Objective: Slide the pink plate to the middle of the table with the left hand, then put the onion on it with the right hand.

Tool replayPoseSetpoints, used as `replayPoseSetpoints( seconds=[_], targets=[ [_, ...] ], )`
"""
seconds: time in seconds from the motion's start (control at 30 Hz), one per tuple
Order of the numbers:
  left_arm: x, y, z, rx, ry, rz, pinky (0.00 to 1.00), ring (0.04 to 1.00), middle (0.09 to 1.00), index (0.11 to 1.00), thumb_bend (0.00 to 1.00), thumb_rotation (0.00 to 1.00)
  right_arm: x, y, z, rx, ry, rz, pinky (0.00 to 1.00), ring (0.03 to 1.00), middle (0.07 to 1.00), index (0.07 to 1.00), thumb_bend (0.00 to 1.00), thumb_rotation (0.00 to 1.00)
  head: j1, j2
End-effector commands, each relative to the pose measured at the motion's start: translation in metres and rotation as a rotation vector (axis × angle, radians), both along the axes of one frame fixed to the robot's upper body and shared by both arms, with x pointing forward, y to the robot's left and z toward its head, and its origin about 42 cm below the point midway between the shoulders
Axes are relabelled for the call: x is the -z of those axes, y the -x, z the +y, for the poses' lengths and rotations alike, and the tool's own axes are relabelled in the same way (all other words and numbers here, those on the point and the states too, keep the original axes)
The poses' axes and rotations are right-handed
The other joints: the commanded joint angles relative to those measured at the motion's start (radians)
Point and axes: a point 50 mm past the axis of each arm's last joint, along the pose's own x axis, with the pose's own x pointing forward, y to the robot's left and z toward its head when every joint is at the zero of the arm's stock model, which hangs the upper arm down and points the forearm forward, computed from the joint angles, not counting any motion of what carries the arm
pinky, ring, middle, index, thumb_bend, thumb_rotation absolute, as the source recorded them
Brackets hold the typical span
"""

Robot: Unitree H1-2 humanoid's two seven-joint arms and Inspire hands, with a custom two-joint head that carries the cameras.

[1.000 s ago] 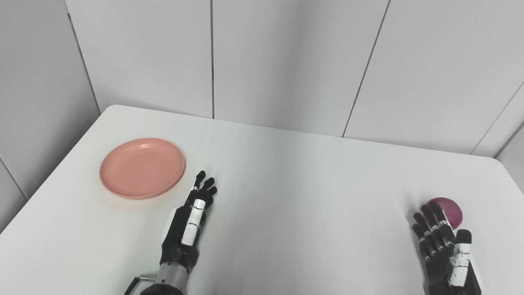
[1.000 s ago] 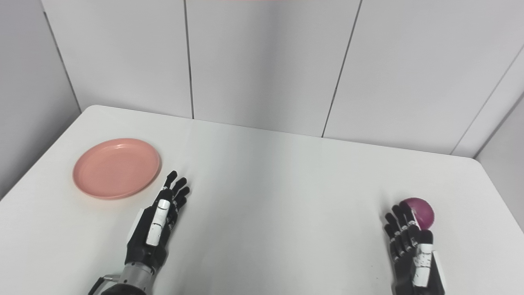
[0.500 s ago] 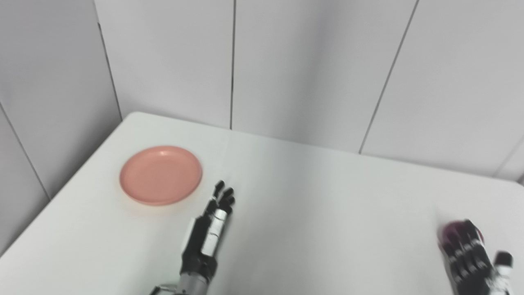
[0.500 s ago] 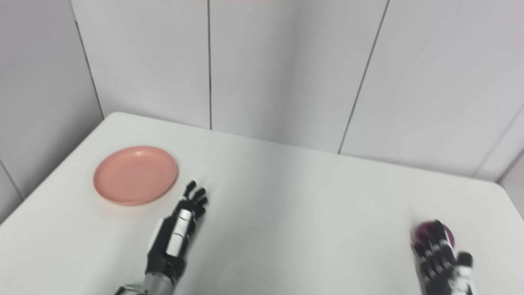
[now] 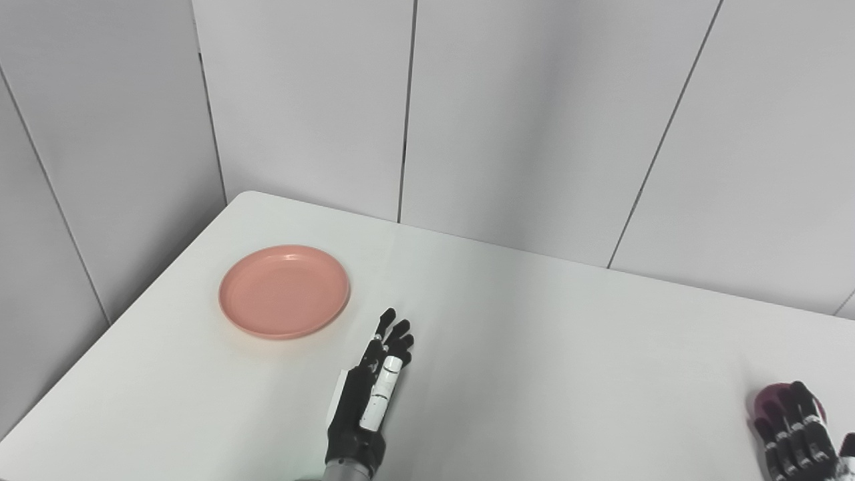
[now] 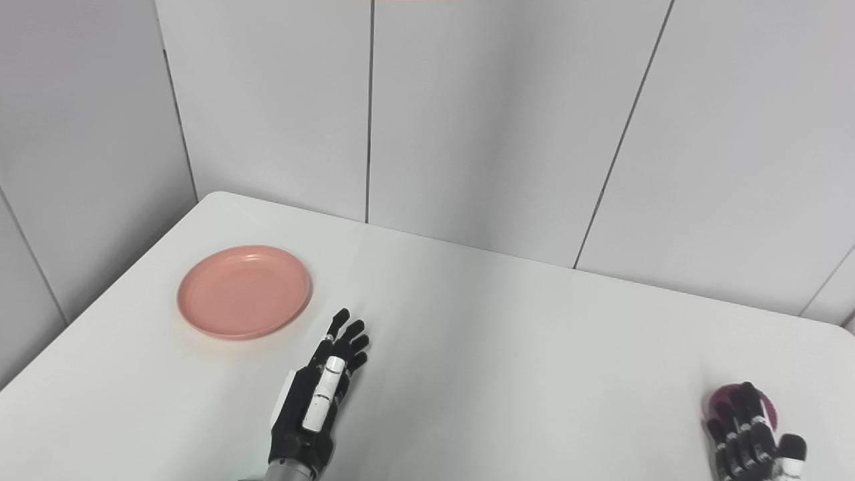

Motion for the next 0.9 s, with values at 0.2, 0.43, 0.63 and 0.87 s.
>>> replayPoseSetpoints(
  seconds=[0.2,0.43,0.63,0.87],
  targets=[
    [0.041,0.031,0.005,-0.004,-0.012,0.170,0.93,0.921,0.933,0.940,0.70,0.80,0.069,0.052,0.012,0.048,-0.064,0.188,1.00,1.000,1.000,1.000,0.79,1.00,-0.014,0.007],
    [0.032,0.027,0.009,0.004,0.003,0.145,0.94,0.920,0.933,0.936,0.67,0.81,0.070,0.049,0.015,0.045,-0.064,0.196,1.00,1.000,1.000,1.000,0.80,1.00,-0.007,0.000],
    [-0.001,0.014,0.015,0.020,0.021,0.065,0.94,0.922,0.937,0.936,0.70,0.83,0.070,0.047,0.018,0.036,-0.066,0.194,1.00,1.000,1.000,1.000,0.79,1.00,-0.003,-0.006],
    [-0.049,-0.004,0.024,0.041,-0.002,-0.003,0.89,0.903,0.916,0.915,0.72,0.84,0.070,0.047,0.021,0.031,-0.044,0.189,1.00,1.000,1.000,1.000,0.78,1.00,-0.006,-0.013]
  ],
)
